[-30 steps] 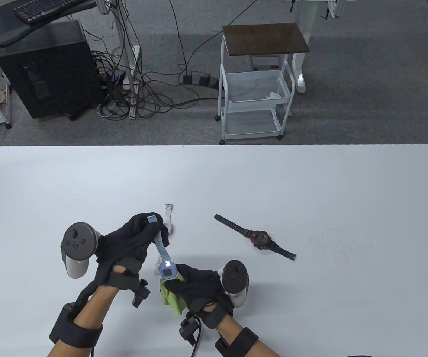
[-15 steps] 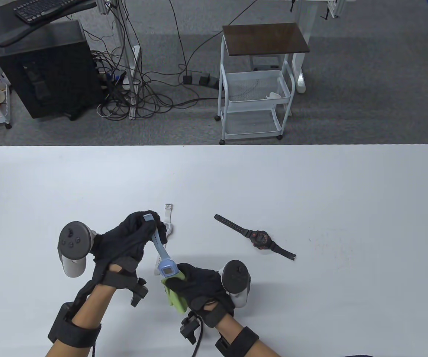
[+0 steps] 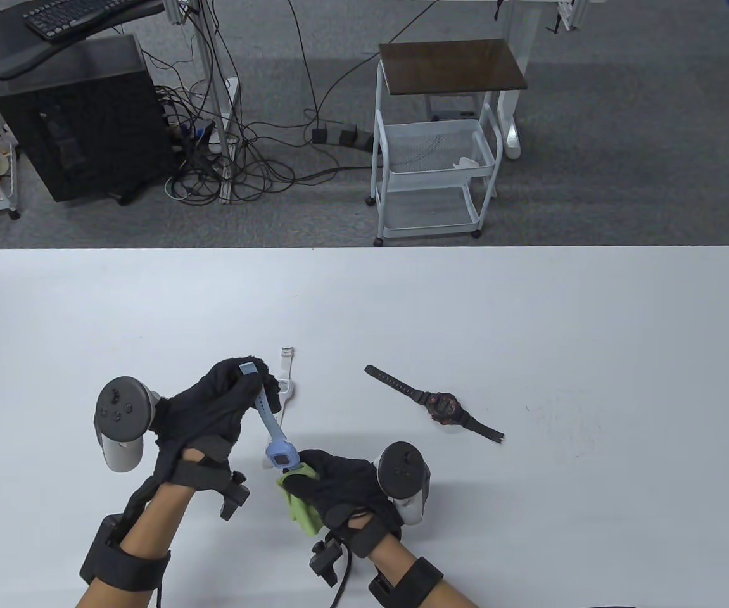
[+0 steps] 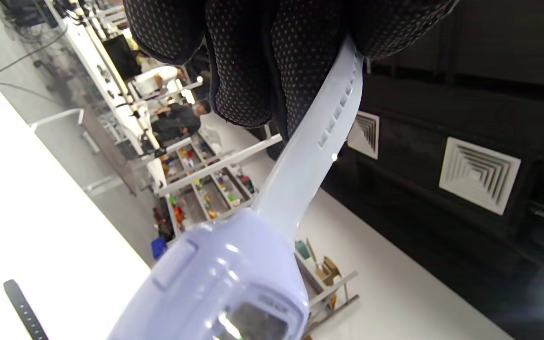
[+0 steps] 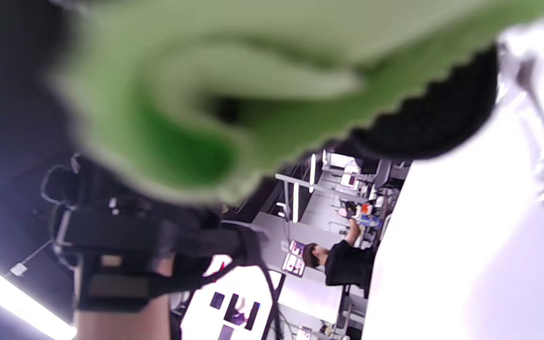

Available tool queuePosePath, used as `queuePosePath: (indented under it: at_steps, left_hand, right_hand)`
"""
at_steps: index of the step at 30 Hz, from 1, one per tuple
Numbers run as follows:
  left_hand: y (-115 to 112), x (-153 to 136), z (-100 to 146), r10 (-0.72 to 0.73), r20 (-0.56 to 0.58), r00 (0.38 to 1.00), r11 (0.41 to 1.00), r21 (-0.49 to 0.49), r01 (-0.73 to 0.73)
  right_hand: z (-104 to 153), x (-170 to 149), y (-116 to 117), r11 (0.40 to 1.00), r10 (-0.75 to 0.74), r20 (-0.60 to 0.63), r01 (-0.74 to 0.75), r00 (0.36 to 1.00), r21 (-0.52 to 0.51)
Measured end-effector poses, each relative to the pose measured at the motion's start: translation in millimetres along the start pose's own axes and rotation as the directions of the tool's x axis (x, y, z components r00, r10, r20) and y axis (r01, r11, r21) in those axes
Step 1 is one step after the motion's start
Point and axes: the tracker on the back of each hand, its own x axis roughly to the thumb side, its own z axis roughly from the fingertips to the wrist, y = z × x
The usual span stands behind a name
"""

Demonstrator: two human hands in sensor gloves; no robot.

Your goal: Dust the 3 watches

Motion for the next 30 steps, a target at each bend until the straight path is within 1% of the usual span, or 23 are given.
queuePosePath:
  at_steps: [2, 4, 5, 7, 13, 17, 19, 21, 22, 24, 30]
  left_hand:
    - [1.8, 0.2, 0.1, -0.007, -0.003, 1.0, 1.0, -0.006, 0.007]
    - [3.7, 0.3, -0.5, 0.011, -0.002, 1.0, 1.0, 0.011, -0.011]
    - [4.1, 0.3, -0.5, 0.006, -0.006, 1.0, 1.0, -0.006, -0.006]
    - [5.2, 0.0, -0.4, -0.002, -0.005, 1.0, 1.0, 0.011, 0.002]
    - [5.5, 0.6, -0.5, -0.001, -0.001, 1.0, 1.0, 0.012, 0.001]
    - [8.9, 2.1, -0.2, 0.032, 0.006, 0.999, 0.999, 0.029, -0.032]
    - [10.8, 3.3, 0.3, 0.019, 0.003, 1.0, 1.0, 0.02, -0.019]
    - [12.4, 4.2, 0.5, 0.03, 0.009, 0.999, 0.999, 0.038, -0.031]
    - [12.3, 4.5, 0.2, 0.031, 0.006, 1.0, 0.999, 0.025, -0.031]
    - [12.1, 4.5, 0.7, 0.014, 0.008, 1.0, 0.999, 0.036, -0.014]
    - [11.0, 5.0, 0.8, 0.011, 0.009, 1.0, 1.0, 0.026, -0.011]
  right_hand:
    - [-0.2, 0.4, -1.2, 1.0, -0.002, -0.011, 0.002, 1.0, -0.011]
    - [0.6, 0.2, -2.0, 1.0, 0.017, -0.009, -0.017, 1.0, -0.018]
    - [0.7, 0.5, -2.0, 0.999, 0.017, -0.004, -0.018, 1.0, -0.032]
    - [0.8, 2.1, -1.3, 0.999, 0.026, 0.006, -0.026, 1.0, -0.028]
    - [1.3, 2.6, -0.1, 0.999, 0.032, 0.008, -0.032, 0.999, 0.005]
    - [2.9, 0.6, -2.6, 0.999, 0.047, -0.017, -0.047, 0.999, -0.007]
    - [2.5, 1.1, -2.9, 0.999, 0.042, -0.028, -0.042, 0.999, 0.003]
    - [3.3, 0.9, -2.6, 0.998, 0.057, -0.019, -0.058, 0.998, -0.007]
    - [3.4, 0.7, -2.2, 0.998, 0.055, -0.019, -0.055, 0.998, -0.009]
    - [3.6, 1.5, -1.6, 0.998, 0.063, -0.017, -0.063, 0.998, -0.004]
    - [4.2, 0.6, -2.2, 0.997, 0.075, -0.012, -0.075, 0.997, 0.003]
